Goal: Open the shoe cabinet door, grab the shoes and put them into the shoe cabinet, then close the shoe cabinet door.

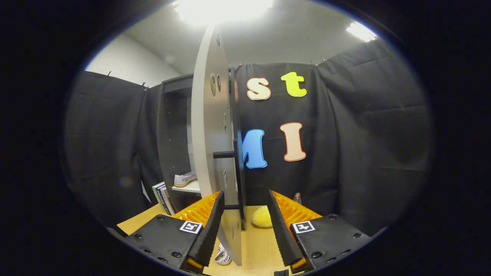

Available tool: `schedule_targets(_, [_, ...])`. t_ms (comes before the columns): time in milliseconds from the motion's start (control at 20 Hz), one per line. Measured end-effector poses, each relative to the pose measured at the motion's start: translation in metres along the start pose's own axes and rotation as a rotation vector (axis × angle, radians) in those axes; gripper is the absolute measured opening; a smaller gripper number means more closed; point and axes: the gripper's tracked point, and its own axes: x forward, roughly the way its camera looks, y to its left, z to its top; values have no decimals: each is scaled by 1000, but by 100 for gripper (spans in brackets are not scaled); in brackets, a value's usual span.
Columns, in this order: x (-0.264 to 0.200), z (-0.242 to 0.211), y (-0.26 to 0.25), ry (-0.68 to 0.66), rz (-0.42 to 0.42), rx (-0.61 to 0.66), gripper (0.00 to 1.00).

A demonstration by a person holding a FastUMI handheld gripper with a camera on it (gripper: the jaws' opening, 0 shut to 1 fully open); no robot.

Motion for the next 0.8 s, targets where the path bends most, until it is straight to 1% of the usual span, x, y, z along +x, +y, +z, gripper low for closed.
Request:
schedule_targets(150, [-20, 3, 13, 7, -12, 35, 84])
schedule_targets(250, [-33, 4, 13, 17, -45, 29, 98])
schedule_targets(400, [-53, 22, 38, -30, -26, 52, 98])
schedule_targets(600, [-62, 20, 70, -13, 0, 26, 97])
schedule_targets(750, [-62, 14, 114, 11, 80, 10, 98])
schedule_targets(800, [-58, 10, 125, 20, 95, -3, 98])
